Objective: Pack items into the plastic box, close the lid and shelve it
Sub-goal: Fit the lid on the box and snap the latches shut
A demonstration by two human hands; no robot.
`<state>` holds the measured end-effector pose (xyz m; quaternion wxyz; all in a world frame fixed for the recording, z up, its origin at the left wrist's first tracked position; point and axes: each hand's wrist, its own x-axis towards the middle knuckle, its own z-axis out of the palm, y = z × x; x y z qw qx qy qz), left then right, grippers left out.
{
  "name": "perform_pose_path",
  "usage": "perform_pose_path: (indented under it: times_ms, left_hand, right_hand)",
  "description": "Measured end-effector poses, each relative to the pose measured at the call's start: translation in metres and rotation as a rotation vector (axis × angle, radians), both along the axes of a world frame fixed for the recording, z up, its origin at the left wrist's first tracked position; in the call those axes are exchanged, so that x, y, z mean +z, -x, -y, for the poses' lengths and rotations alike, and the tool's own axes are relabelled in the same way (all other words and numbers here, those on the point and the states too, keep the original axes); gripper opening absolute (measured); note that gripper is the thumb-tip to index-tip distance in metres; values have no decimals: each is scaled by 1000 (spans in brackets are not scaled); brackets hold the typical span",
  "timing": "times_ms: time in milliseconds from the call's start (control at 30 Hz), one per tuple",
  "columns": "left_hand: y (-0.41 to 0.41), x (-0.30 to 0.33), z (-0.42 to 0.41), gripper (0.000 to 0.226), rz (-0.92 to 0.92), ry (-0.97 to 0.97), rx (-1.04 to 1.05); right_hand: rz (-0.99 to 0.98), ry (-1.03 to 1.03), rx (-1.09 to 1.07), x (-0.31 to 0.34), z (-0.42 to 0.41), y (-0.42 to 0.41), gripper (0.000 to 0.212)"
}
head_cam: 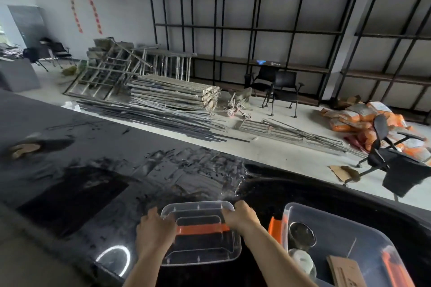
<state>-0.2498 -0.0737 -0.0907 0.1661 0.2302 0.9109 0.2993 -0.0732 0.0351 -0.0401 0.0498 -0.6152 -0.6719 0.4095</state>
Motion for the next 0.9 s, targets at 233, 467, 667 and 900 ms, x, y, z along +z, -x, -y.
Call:
perform_pose_path:
  times_ms: [233,467,667,900]
  left_hand:
    - [5,-1,17,43,105,37,10]
    - [7,33,-5,49,45,-38,-6]
    - [-19,114,-56,38,-44,-241,-86]
    - [-99,168,-117,38,13,-460,-281]
  right_hand:
    - [32,61,-90,-21,7,-1,59]
    - [-61,-14,-166,7,-15,-4,55]
    - [-268,-254,-265,75,-56,-47,31]
    - [-352,-444,-475,128,-78,-159,20]
